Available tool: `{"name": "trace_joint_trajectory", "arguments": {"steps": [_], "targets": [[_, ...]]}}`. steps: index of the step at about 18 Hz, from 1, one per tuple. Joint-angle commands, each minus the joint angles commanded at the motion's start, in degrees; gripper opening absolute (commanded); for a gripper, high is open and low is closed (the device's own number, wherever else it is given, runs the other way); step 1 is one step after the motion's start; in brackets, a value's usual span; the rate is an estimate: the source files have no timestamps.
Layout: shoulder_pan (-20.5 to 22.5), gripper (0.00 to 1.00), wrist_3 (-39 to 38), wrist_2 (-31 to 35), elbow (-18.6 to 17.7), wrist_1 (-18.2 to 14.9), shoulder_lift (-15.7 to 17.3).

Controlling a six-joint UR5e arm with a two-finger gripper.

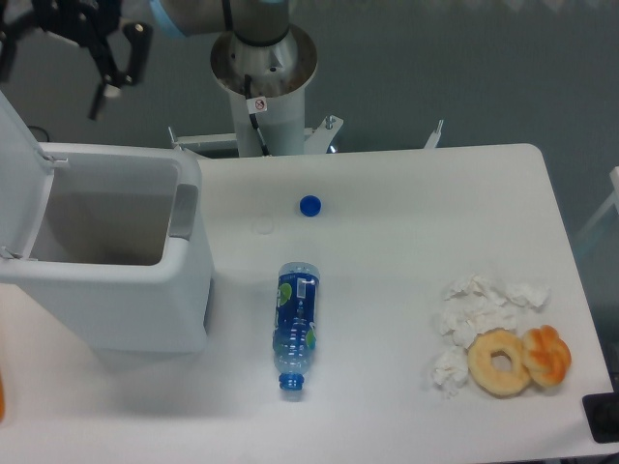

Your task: Close the trash can

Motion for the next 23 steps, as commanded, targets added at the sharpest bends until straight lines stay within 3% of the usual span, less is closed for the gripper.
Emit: {"name": "trace_joint_trajectory", "arguments": {"steps": [6, 10, 23], "targets": [[-2.63, 1.0, 0.26, -7.05, 0.7, 0.18, -0.53], [-6.68, 1.0, 1.14, -9.41, 3.51, 0.18, -3.69], [-14.77, 1.0, 1.41, -10.74, 3.61, 0.18, -9.49]]}}
